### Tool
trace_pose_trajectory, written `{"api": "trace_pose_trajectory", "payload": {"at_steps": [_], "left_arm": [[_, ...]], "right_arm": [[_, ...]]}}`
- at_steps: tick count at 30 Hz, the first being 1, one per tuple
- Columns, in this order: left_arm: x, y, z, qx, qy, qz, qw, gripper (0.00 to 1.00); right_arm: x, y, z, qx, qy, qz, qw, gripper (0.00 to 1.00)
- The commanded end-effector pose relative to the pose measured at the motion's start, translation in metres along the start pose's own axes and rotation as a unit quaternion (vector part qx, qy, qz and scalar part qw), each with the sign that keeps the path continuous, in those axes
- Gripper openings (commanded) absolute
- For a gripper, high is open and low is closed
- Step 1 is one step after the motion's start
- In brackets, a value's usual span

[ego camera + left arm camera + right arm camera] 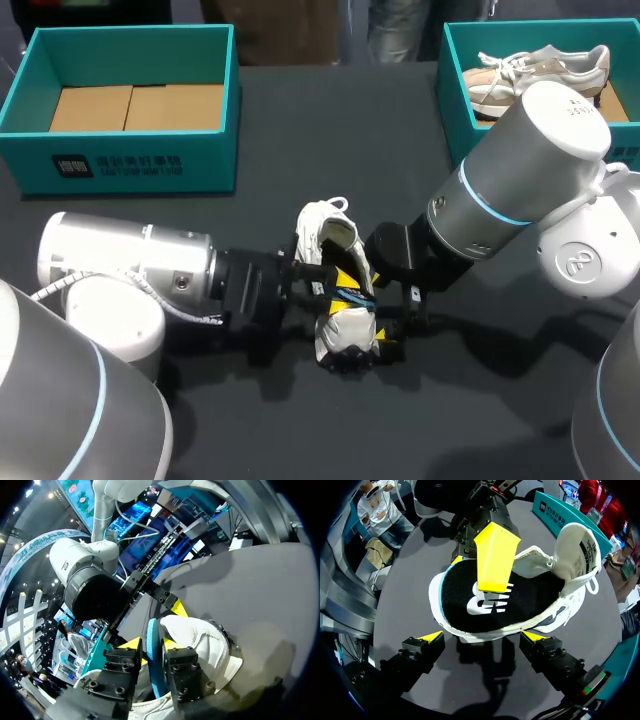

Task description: Take the shoe out of the shoebox, open the shoe tongue, remove and reinsert the insole, then place the shoe into the shoebox

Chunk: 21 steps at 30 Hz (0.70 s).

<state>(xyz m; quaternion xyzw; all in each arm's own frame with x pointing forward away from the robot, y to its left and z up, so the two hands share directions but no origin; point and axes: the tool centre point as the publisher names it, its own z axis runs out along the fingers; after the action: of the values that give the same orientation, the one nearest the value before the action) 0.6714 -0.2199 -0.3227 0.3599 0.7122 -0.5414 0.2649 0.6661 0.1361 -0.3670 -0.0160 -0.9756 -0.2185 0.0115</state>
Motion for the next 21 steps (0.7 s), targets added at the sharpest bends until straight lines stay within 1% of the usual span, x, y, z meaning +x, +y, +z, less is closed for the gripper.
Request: {"api": "trace_pose_trajectory", "payload": {"at_steps": [1,6,13,21], "left_arm": [[-0.001,0.003,0.010,-0.002,0.011,-0.001,1.000,0.00],[0.001,0.010,0.011,-0.010,0.017,0.005,1.000,0.00],[0.005,0.030,0.008,-0.042,0.008,0.012,0.999,0.00],[0.006,0.044,0.010,-0.073,0.006,0.022,0.997,0.00]], "right_arm": [[0.001,0.000,0.001,0.000,-0.001,0.000,1.000,1.00],[0.001,0.000,0.001,0.000,-0.001,0.000,1.000,1.00],[0.001,0.000,0.001,0.000,-0.001,0.000,1.000,1.00],[0.001,0.000,0.001,0.000,-0.001,0.000,1.000,1.00]]}}
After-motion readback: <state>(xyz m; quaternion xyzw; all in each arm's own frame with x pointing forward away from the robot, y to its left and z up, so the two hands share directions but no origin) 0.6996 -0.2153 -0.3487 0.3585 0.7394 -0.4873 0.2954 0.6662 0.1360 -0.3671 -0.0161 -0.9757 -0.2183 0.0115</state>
